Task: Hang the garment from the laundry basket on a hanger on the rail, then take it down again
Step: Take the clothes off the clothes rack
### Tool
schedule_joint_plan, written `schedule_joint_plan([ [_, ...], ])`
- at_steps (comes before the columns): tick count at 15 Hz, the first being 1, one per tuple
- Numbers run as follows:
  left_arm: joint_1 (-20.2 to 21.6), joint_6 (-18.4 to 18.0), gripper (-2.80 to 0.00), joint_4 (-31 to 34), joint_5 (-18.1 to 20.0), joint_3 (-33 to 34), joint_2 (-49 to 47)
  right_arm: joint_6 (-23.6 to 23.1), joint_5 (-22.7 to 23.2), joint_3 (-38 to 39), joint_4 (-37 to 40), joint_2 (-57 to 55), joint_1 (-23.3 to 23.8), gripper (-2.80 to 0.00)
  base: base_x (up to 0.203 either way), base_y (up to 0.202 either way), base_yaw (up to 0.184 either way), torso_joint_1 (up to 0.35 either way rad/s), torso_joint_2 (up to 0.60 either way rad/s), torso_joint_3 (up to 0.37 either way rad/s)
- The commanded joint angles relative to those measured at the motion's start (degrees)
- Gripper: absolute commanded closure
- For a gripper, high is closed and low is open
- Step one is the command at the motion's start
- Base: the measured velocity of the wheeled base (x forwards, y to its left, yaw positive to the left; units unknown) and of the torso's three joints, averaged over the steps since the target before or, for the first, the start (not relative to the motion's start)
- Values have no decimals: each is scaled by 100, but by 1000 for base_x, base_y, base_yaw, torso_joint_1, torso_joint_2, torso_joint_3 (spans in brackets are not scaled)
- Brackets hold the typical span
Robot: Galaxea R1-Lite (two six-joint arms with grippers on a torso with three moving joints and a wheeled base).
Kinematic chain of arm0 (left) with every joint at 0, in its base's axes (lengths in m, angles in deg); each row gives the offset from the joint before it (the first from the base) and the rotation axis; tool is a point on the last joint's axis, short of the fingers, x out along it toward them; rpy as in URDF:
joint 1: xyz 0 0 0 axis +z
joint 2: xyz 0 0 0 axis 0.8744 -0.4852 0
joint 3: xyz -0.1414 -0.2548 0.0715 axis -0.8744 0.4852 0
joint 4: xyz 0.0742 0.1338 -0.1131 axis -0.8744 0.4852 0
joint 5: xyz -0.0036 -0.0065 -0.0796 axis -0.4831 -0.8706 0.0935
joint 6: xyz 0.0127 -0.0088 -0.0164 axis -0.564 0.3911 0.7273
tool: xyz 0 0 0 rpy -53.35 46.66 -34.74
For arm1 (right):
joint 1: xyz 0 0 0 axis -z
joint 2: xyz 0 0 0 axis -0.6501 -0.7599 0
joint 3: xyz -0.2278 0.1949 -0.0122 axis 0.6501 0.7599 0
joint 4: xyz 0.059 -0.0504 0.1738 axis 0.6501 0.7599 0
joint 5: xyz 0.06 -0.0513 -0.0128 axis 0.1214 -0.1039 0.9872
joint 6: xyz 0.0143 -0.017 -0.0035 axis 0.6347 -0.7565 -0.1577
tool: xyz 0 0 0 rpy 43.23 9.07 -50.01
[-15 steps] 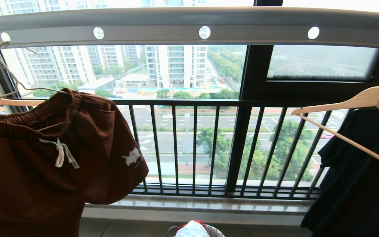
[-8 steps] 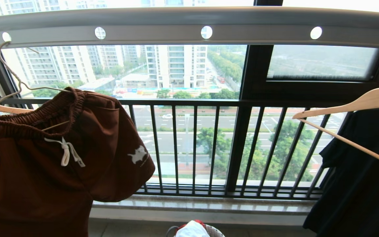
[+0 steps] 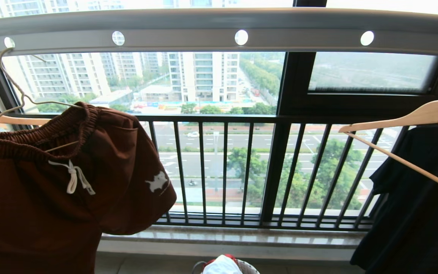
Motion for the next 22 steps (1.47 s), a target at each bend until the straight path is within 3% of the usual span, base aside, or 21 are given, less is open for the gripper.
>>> schedule_joint_plan([
  [1, -112, -46, 0, 356, 2, -803, -952, -2, 3, 1, -6, -7, -2, 0, 0, 0, 0, 0, 0, 0],
  [5, -631, -110, 0, 1342, -77, -2814, -2780, -2, 3, 1, 2, -7, -2, 0, 0, 0, 0, 0, 0, 0],
  [8, -620, -174, 0, 1879, -553, -4395, -4275, -2, 3, 1, 2, -7, -2, 0, 0, 0, 0, 0, 0, 0],
  [10, -3, -448, 0, 2039, -835, -5201, -4999, -2, 3, 1, 2, -7, -2, 0, 0, 0, 0, 0, 0, 0],
  [12, 896, -789, 0, 2086, -935, -5638, -5497, -2, 3, 1, 2, -7, -2, 0, 0, 0, 0, 0, 0, 0],
  [14, 1534, -1054, 0, 2107, -916, -6074, -5930, -2, 3, 1, 2, -7, -2, 0, 0, 0, 0, 0, 0, 0],
  [19, 2235, -1535, 0, 2121, -71, -6681, -6370, -2, 3, 1, 2, -7, -2, 0, 0, 0, 0, 0, 0, 0],
  [20, 2488, -1655, 0, 2124, 276, -6735, -6476, -2, 11, 1, 2, -7, -2, 0, 0, 0, 0, 0, 0, 0],
  [21, 2754, -1729, -280, 2137, 742, -6815, -6595, -2, 3, 1, -5, -7, -2, 0, 0, 0, 0, 0, 0, 0],
  [22, 3018, -1774, -280, 2164, 1370, -6954, -6747, -2, 3, 1, 2, -7, -2, 0, 0, 0, 0, 0, 0, 0],
])
